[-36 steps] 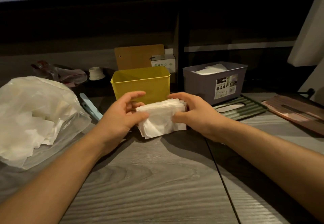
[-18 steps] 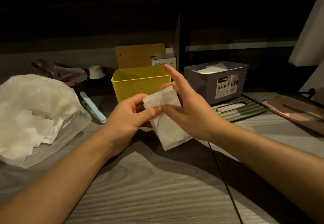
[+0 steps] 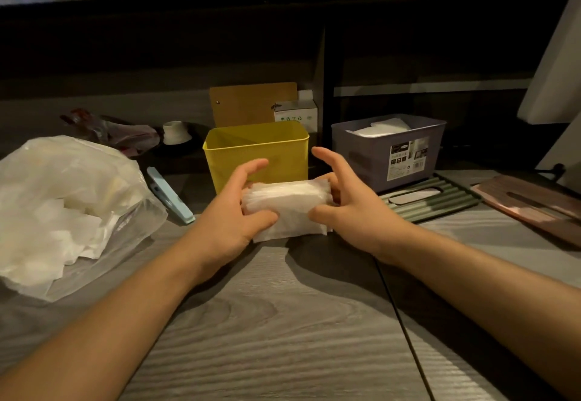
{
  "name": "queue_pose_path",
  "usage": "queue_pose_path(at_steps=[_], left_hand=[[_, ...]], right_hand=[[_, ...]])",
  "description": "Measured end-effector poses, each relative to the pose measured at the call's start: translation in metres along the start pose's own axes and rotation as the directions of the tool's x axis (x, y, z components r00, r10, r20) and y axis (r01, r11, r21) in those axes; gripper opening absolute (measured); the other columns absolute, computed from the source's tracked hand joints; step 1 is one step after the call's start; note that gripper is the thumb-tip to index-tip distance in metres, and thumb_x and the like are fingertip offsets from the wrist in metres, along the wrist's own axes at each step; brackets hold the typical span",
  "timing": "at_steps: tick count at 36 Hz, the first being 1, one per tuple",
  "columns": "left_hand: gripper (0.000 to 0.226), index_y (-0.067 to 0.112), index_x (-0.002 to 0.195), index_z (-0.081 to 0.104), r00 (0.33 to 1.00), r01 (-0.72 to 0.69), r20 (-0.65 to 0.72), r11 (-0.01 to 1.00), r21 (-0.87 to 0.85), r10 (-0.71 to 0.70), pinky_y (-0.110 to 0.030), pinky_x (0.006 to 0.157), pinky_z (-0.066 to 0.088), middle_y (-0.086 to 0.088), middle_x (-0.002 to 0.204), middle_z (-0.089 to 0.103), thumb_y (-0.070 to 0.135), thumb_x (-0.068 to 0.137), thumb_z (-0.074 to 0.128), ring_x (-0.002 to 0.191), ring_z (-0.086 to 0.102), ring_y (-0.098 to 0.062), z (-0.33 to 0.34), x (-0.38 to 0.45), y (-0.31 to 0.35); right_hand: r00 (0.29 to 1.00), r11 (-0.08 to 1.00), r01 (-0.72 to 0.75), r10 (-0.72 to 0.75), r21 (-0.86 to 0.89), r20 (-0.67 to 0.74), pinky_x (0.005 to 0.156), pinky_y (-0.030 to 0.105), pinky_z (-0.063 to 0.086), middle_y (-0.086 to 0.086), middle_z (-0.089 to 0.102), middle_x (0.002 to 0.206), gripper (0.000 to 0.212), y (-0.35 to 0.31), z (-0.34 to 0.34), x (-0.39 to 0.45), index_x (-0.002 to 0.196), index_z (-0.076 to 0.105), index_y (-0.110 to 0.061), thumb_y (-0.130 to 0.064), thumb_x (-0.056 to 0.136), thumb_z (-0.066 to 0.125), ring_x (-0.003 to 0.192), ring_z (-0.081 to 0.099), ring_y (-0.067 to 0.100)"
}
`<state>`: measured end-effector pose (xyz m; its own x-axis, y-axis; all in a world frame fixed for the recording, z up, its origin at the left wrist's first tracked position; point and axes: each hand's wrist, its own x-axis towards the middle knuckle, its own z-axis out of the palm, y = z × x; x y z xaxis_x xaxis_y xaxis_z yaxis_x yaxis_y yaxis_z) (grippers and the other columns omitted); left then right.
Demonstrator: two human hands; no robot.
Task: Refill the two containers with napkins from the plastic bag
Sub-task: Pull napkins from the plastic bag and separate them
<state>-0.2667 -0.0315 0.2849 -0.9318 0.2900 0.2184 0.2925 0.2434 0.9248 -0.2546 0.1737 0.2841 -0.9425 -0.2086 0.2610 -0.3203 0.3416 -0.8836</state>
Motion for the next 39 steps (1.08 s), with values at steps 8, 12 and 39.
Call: queue_pose_path(at_steps=[8,12,39], left_hand=[[0.092,0.054,0.151,0.016,0.999,-0.023,0.041,0.998,0.061,0.020,-0.033,0.088,0.059,0.003,0.133,0.044,0.000,0.093,0.064,0.110,0.062,-0.021,0.008,-0.001,0.004],[0.085,0.054,0.148,0.024,0.999,-0.018,0.050,0.998,0.064,0.015,-0.033,0.092,0.057,0.003,0.138,0.045,0.001,0.095,0.062,0.117,0.058,-0.019,0.008,-0.002,0.004],[0.028,0.026,0.120,0.066,0.976,0.205,0.005,0.910,-0.360,-0.217,-0.035,0.078,0.058,0.002,0.103,0.078,0.023,0.092,0.065,0.092,0.075,-0.015,0.019,-0.001,0.014]], right_hand=[[0.999,0.999,-0.033,0.032,0.009,0.030,0.088,0.025,0.055,-0.011,0.044,0.138,0.084,0.000,0.008,0.002,0.153,0.016,-0.048,-0.002,0.094,0.056,0.104,0.059,0.007],[0.997,0.998,-0.045,0.048,-0.054,0.063,0.095,0.028,0.054,-0.011,0.048,0.132,0.089,-0.003,0.005,0.003,0.155,0.010,-0.044,-0.009,0.093,0.063,0.106,0.060,0.008],[0.985,0.942,-0.169,0.155,0.290,0.070,0.096,0.047,0.056,-0.007,0.063,0.128,0.086,-0.014,0.009,0.001,0.146,0.009,-0.061,-0.014,0.097,0.062,0.109,0.068,0.015]])
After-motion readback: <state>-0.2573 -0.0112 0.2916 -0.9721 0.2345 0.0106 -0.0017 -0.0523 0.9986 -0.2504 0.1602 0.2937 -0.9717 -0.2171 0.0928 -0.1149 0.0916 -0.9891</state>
